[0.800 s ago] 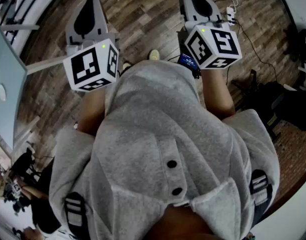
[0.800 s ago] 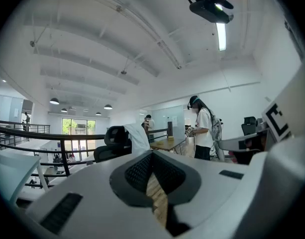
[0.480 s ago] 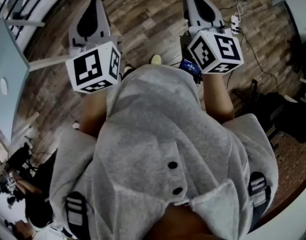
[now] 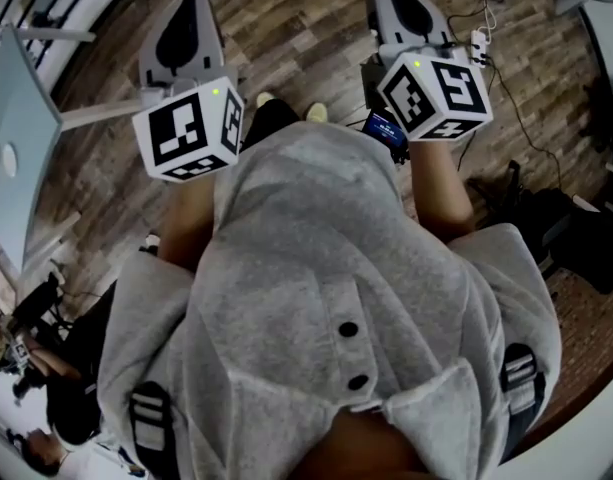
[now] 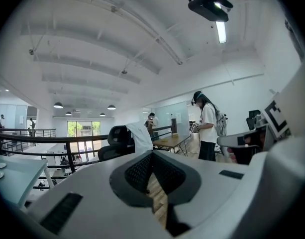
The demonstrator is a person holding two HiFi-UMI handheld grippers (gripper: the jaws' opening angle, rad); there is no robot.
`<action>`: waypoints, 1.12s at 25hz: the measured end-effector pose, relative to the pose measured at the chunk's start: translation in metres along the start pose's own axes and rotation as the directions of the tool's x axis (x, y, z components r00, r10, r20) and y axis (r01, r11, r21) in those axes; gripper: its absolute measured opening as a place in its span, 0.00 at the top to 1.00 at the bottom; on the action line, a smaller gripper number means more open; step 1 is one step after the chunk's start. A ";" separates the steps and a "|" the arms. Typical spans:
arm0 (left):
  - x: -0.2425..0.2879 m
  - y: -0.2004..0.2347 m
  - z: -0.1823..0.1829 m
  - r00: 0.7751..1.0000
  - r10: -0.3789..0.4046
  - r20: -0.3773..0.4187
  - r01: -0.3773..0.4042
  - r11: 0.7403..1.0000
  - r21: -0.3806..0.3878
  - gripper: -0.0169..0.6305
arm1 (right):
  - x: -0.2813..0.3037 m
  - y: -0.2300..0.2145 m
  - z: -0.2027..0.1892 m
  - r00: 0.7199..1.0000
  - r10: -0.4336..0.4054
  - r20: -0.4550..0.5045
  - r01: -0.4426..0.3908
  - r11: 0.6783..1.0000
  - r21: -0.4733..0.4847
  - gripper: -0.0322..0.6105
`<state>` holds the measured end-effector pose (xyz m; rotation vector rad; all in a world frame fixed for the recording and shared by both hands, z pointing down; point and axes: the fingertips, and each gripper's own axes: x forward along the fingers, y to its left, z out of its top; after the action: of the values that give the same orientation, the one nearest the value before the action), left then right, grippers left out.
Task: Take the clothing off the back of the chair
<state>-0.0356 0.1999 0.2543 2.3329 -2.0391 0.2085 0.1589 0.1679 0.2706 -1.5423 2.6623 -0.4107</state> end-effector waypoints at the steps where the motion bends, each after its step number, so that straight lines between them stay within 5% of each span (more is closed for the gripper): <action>1: 0.000 0.001 0.000 1.000 -0.001 0.000 0.001 1.000 0.001 0.96 | 0.001 0.001 0.000 1.000 0.000 0.000 0.000 1.000 -0.004 0.93; 12: 0.018 0.027 -0.004 1.000 -0.001 -0.026 0.000 1.000 -0.020 0.96 | 0.027 0.005 -0.002 0.999 -0.034 -0.022 0.034 0.999 0.005 0.93; 28: 0.115 0.107 -0.012 0.999 -0.033 -0.037 0.031 0.998 -0.063 0.96 | 0.153 0.024 -0.003 0.997 -0.046 -0.061 0.045 0.999 -0.008 0.93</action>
<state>-0.1274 0.0736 0.2742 2.3049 -1.9604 0.1848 0.0611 0.0489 0.2832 -1.6209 2.6801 -0.4587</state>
